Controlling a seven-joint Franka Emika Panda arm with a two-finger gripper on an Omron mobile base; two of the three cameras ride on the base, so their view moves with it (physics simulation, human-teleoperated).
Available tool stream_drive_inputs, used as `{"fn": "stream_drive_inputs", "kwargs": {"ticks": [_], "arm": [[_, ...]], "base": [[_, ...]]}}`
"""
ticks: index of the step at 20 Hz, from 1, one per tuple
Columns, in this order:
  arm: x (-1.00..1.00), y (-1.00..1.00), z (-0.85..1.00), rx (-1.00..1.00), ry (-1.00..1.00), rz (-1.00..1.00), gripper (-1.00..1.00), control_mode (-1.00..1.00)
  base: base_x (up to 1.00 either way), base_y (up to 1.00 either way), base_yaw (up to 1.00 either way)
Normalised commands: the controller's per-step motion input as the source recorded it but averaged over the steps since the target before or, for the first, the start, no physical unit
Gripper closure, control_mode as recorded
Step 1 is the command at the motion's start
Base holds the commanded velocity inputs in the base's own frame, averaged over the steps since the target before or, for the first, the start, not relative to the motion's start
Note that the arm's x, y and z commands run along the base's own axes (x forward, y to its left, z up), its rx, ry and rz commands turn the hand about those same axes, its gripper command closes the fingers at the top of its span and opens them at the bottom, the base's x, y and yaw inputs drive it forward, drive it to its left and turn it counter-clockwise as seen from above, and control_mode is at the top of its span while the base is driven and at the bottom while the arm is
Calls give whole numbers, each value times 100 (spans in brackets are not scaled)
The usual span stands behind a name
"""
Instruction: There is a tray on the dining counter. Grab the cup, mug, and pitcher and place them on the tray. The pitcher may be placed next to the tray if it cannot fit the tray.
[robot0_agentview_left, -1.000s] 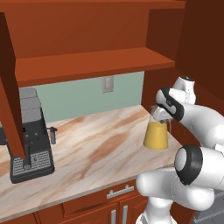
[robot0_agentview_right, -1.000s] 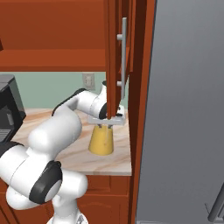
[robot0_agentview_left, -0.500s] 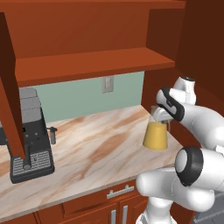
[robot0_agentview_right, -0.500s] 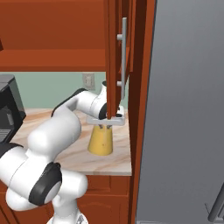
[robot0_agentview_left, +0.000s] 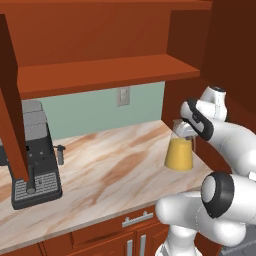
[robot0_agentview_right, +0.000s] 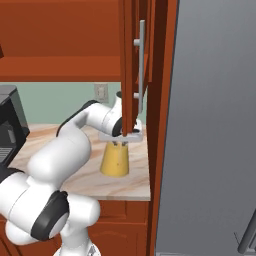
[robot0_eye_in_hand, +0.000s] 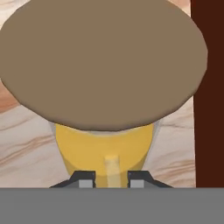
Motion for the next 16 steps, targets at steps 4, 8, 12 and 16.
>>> {"fn": "stream_drive_inputs", "kwargs": {"ticks": [4,8,12,16], "arm": [[-2,3,20,0,-12,0,100,-100],[0,3,6,0,-13,0,100,-100],[-1,4,0,0,-8,0,100,-100],[-6,0,0,0,-6,0,100,-100]], "base": [[0,0,0],[0,0,0],[0,0,0],[0,0,0]]}}
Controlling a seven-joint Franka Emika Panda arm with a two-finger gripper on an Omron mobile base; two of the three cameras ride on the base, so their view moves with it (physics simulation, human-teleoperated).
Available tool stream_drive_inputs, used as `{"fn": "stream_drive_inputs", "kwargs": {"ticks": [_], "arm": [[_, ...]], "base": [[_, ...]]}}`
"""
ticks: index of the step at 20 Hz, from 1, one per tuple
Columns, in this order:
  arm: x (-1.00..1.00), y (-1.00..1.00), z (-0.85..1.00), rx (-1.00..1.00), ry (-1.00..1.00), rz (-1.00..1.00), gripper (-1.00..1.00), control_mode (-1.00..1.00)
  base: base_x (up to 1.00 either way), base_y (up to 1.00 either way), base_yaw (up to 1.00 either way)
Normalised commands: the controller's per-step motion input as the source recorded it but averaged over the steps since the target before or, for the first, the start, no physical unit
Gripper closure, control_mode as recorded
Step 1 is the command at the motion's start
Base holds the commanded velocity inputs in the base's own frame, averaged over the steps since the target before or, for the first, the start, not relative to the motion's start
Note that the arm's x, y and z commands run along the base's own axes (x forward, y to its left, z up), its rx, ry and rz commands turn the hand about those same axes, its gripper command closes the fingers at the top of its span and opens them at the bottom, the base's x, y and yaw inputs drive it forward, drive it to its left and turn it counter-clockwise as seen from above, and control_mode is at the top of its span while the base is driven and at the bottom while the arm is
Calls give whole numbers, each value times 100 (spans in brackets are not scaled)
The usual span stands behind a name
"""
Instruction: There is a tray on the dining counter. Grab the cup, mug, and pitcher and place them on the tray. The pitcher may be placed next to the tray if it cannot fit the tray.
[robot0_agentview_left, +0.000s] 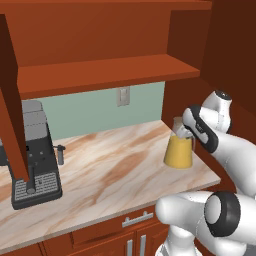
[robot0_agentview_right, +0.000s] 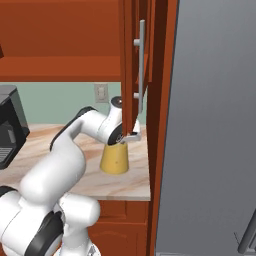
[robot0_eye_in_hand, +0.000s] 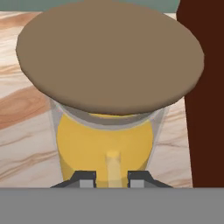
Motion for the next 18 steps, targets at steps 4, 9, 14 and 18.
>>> {"fn": "stream_drive_inputs", "kwargs": {"ticks": [4,9,14,18], "arm": [[-20,0,0,0,-4,2,100,-100],[-20,0,0,0,-2,3,100,-100],[-17,0,0,0,-3,4,100,-100],[-8,0,0,0,-10,1,100,-100]], "base": [[0,0,0],[0,0,0],[0,0,0],[0,0,0]]}}
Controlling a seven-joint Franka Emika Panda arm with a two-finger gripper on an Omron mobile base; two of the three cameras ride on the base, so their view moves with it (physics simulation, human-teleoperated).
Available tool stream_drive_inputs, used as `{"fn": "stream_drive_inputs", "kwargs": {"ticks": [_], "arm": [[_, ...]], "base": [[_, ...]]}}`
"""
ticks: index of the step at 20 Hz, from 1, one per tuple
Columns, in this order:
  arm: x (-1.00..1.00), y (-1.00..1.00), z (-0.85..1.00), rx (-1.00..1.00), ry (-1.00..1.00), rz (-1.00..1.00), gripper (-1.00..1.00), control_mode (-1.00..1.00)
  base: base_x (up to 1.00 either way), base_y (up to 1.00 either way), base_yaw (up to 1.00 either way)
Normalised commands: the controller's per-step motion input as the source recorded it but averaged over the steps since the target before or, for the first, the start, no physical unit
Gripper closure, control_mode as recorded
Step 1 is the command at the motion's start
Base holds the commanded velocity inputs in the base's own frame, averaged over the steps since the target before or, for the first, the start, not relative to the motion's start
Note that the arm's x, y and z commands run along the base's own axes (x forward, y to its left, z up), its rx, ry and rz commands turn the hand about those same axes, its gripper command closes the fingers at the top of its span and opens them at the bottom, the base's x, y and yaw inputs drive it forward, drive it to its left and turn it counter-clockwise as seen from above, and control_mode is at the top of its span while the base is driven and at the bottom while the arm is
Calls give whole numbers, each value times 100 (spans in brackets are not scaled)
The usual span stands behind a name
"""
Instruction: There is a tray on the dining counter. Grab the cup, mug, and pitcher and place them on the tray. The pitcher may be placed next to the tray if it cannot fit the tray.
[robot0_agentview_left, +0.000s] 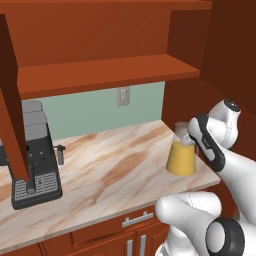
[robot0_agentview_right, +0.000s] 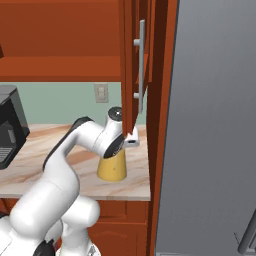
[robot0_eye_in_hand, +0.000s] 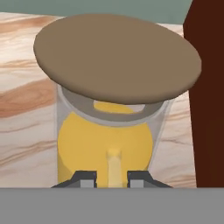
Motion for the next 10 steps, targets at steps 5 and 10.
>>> {"fn": "stream_drive_inputs", "kwargs": {"ticks": [5,10], "arm": [[-13,0,0,0,-12,0,100,-100],[-28,4,0,0,-11,0,100,-100]], "base": [[0,0,0],[0,0,0]]}}
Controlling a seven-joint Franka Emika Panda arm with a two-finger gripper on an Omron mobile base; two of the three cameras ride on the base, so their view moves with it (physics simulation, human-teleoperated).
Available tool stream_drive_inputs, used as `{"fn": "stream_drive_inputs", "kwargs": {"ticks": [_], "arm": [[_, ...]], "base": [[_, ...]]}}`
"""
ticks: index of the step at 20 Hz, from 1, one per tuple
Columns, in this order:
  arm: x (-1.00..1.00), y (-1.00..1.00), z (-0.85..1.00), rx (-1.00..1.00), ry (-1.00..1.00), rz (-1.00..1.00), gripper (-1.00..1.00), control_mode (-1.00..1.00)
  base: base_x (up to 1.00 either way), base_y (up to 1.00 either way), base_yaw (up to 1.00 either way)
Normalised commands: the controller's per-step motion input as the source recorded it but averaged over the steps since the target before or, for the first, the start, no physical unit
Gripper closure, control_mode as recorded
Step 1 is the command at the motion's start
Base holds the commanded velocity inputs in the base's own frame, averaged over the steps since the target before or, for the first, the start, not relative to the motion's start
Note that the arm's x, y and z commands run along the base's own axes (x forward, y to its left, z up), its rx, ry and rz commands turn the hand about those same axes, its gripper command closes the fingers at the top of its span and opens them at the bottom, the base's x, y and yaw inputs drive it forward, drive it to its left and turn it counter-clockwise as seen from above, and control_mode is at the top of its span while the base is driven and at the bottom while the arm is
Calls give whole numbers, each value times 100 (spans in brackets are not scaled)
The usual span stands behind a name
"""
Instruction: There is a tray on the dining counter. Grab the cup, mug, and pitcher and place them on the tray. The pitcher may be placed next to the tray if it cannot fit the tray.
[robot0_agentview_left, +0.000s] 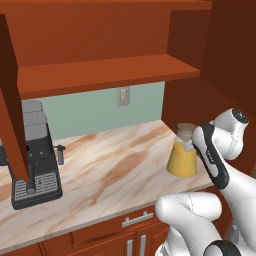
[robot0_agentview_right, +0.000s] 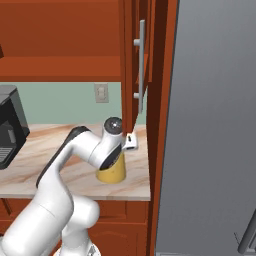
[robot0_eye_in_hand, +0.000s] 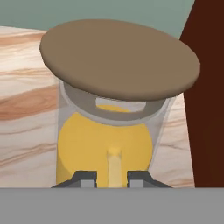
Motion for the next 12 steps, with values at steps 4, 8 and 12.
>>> {"fn": "stream_drive_inputs", "kwargs": {"ticks": [4,8,12], "arm": [[-17,13,16,-2,-9,0,100,-100],[-4,18,26,-2,-6,0,100,-100],[-16,14,19,-1,-7,0,100,-100]], "base": [[0,0,0],[0,0,0],[0,0,0]]}}
